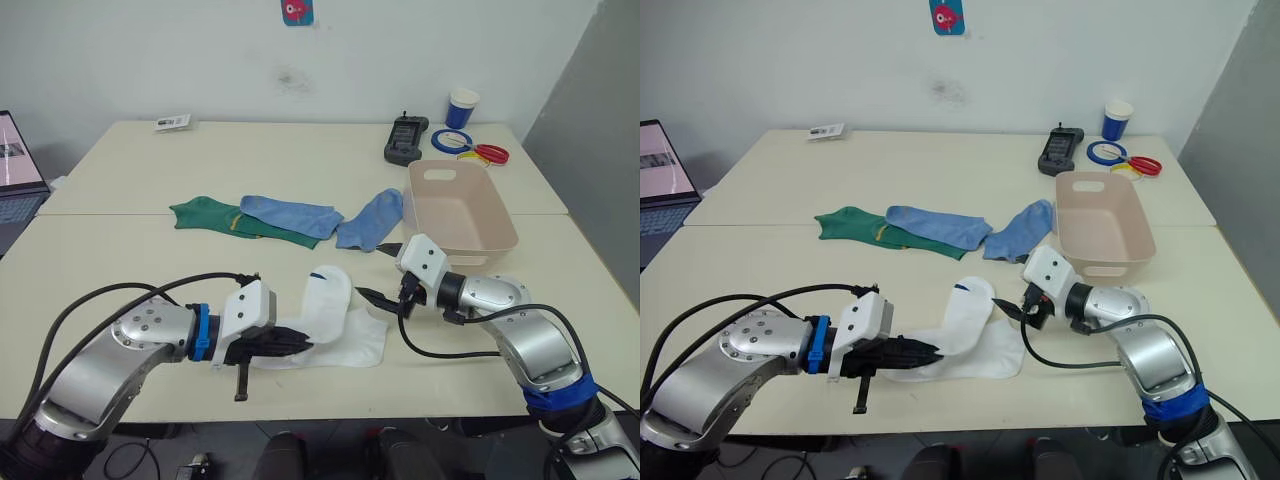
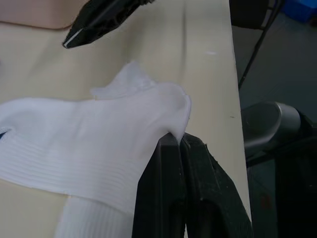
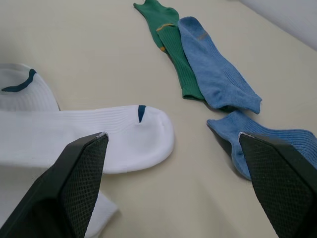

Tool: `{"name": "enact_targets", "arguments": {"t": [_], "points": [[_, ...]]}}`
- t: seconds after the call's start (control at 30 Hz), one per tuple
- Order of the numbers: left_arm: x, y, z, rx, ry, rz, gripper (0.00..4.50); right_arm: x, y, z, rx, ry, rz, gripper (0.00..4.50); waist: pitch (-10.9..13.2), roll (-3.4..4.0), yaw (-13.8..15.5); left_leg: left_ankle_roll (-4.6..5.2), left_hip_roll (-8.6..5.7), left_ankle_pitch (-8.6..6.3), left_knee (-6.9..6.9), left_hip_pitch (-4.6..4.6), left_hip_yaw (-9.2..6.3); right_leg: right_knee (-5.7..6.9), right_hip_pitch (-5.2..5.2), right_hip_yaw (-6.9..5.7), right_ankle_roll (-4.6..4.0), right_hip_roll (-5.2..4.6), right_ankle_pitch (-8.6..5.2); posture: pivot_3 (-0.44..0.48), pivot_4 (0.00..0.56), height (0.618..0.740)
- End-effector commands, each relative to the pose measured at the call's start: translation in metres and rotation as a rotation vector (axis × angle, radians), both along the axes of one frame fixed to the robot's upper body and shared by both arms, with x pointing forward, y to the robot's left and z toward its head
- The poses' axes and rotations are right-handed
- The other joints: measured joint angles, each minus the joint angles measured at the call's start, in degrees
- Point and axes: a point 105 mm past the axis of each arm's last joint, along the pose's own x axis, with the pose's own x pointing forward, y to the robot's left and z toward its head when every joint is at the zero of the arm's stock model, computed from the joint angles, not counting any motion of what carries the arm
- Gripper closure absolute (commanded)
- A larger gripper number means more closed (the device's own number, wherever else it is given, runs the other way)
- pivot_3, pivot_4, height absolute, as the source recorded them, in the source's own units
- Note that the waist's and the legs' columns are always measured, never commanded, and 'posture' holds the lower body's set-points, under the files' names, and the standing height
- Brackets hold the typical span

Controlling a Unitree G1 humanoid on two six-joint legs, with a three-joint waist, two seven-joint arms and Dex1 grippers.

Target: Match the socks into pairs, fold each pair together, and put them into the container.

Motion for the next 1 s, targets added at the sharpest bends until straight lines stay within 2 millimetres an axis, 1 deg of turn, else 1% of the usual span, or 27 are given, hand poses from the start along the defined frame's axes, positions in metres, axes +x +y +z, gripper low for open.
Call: {"name": "enact_targets", "arguments": {"t": [0.03, 0.1, 0.13, 0.2, 0.27, 0.3, 0.37, 0.4, 0.43, 0.47, 0.5, 0.6, 0.63, 0.7, 0.77, 0.87, 0.97, 1.0], "points": [[0.005, -0.003, 0.006, -0.027, -0.026, 0.003, 3.58, -0.003, -0.002, 0.006, 0.006, -0.030, 0.009, 0.00, 0.00, 0.00, 0.06, 0.00, 0.00, 0.00, 0.00, -0.01, 0.00, -0.01, 0.00, 0.01, 0.00, 0.00, 0.00, 0.000, 0.150, 0.740], [0.003, -0.001, 0.008, -0.038, 0.013, -0.012, 2.90, -0.003, -0.007, 0.004, -0.005, -0.025, 0.005, 0.00, 0.00, 0.00, 0.06, 0.00, -0.01, 0.00, 0.01, -0.01, 0.00, -0.02, 0.00, 0.03, 0.00, 0.00, 0.00, 0.000, 0.150, 0.740], [0.002, 0.000, 0.010, -0.046, 0.029, -0.018, 2.66, -0.003, -0.009, 0.003, -0.010, -0.024, 0.003, 0.00, 0.00, 0.00, 0.04, 0.00, -0.01, 0.00, 0.01, -0.01, 0.00, -0.02, -0.01, 0.04, 0.00, 0.00, 0.00, 0.000, 0.150, 0.740], [0.002, 0.002, 0.014, -0.069, 0.045, -0.018, 1.97, -0.004, -0.011, 0.003, -0.017, -0.023, 0.002, 0.00, 0.00, 0.00, 0.01, 0.00, 0.00, 0.00, 0.00, 0.00, 0.00, -0.02, -0.01, 0.04, 0.00, 0.00, 0.00, 0.000, 0.150, 0.740], [0.018, 0.009, 0.029, -0.169, 0.079, 0.059, 1.34, -0.006, -0.016, 0.001, -0.037, -0.018, 0.014, 0.00, 0.00, 0.00, 0.06, 0.00, 0.00, 0.00, 0.01, 0.00, -0.01, -0.01, 0.00, 0.02, 0.00, 0.00, 0.00, 0.000, 0.150, 0.740], [0.032, 0.016, 0.032, -0.184, 0.058, 0.109, 1.09, -0.009, -0.017, -0.001, -0.043, -0.003, 0.030, 0.00, 0.00, -0.01, 0.08, 0.00, 0.00, 0.00, 0.01, 0.00, -0.01, 0.00, 0.00, -0.02, 0.00, 0.00, 0.00, 0.000, 0.150, 0.740], [0.062, 0.028, 0.030, -0.161, -0.004, 0.202, 1.09, -0.023, -0.016, -0.007, -0.058, 0.053, 0.110, 0.00, 0.00, 0.00, 0.28, 0.01, -0.03, 0.00, 0.02, 0.00, -0.03, 0.00, 0.03, -0.08, 0.00, 0.03, 0.00, 0.000, 0.150, 0.740], [0.071, 0.031, 0.029, -0.148, -0.020, 0.224, 1.09, -0.028, -0.016, -0.009, -0.064, 0.072, 0.139, 0.00, 0.00, 0.00, 0.27, 0.01, -0.04, 0.00, 0.02, -0.01, -0.02, -0.01, 0.02, -0.09, 0.00, 0.03, 0.00, 0.000, 0.150, 0.740], [0.088, 0.033, 0.026, -0.134, -0.048, 0.264, 1.09, -0.036, -0.014, -0.012, -0.073, 0.092, 0.186, 0.00, 0.00, 0.00, 0.24, 0.01, -0.04, 0.00, 0.01, -0.01, 0.00, -0.03, 0.02, -0.07, 0.00, 0.04, 0.00, 0.000, 0.150, 0.740], [0.108, 0.032, 0.024, -0.119, -0.096, 0.314, 1.09, -0.043, -0.012, -0.017, -0.107, 0.088, 0.231, 0.00, 0.00, -0.02, 0.27, 0.02, -0.06, -0.01, 0.01, -0.01, 0.02, -0.07, 0.03, -0.03, 0.00, 0.05, 0.00, 0.000, 0.150, 0.740], [0.125, 0.029, 0.021, -0.110, -0.122, 0.348, 1.09, -0.050, -0.012, -0.023, -0.164, 0.066, 0.285, 0.00, 0.00, -0.02, 0.44, 0.02, -0.09, -0.01, 0.03, -0.02, 0.05, -0.08, 0.03, -0.04, 0.01, 0.04, 0.00, 0.000, 0.150, 0.740], [0.151, 0.014, 0.011, -0.110, -0.119, 0.360, 1.09, -0.062, -0.011, -0.044, -0.323, -0.002, 0.435, 0.00, -0.01, -0.11, 0.67, 0.02, -0.15, -0.01, 0.09, -0.08, 0.09, -0.09, 0.01, -0.12, 0.02, 0.01, 0.01, 0.000, 0.150, 0.740], [0.156, 0.007, 0.006, -0.095, -0.118, 0.344, 1.09, -0.064, -0.009, -0.048, -0.355, -0.027, 0.482, 0.00, 0.02, -0.16, 0.54, 0.03, -0.18, -0.01, 0.10, -0.06, 0.16, -0.10, 0.02, -0.07, 0.03, 0.00, 0.01, 0.000, 0.150, 0.740], [0.163, -0.004, -0.003, -0.061, -0.111, 0.320, 1.09, -0.069, -0.001, -0.051, -0.364, -0.065, 0.555, 0.00, 0.03, -0.18, 0.08, 0.03, -0.15, -0.01, 0.10, -0.08, 0.18, -0.09, 0.00, -0.04, 0.03, 0.01, 0.01, 0.000, 0.150, 0.740], [0.166, -0.011, -0.010, -0.031, -0.100, 0.293, 1.09, -0.072, 0.007, -0.053, -0.380, -0.112, 0.624, 0.00, 0.03, -0.18, -0.26, 0.03, -0.13, -0.01, 0.10, -0.05, 0.18, -0.07, -0.02, -0.03, 0.03, 0.06, 0.02, 0.000, 0.150, 0.740], [0.167, -0.016, -0.020, 0.020, -0.087, 0.266, 1.09, -0.073, 0.020, -0.055, -0.383, -0.175, 0.680, 0.00, 0.03, -0.18, -0.39, 0.03, -0.03, 0.00, 0.09, 0.02, 0.11, -0.01, -0.01, -0.04, 0.02, 0.20, 0.02, 0.000, 0.150, 0.740], [0.166, -0.016, -0.027, 0.052, -0.062, 0.250, 1.09, -0.076, 0.033, -0.058, -0.380, -0.217, 0.728, 0.00, 0.03, -0.18, -0.37, 0.01, 0.03, 0.02, 0.09, 0.03, 0.02, 0.04, -0.01, -0.06, 0.02, 0.29, 0.02, 0.000, 0.150, 0.740], [0.165, -0.016, -0.030, 0.064, -0.055, 0.241, 1.27, -0.079, 0.036, -0.060, -0.382, -0.222, 0.748, 0.00, 0.03, -0.18, -0.29, 0.00, 0.04, 0.02, 0.09, 0.04, 0.01, 0.05, -0.01, -0.06, 0.02, 0.29, 0.02, 0.000, 0.150, 0.740]]}}
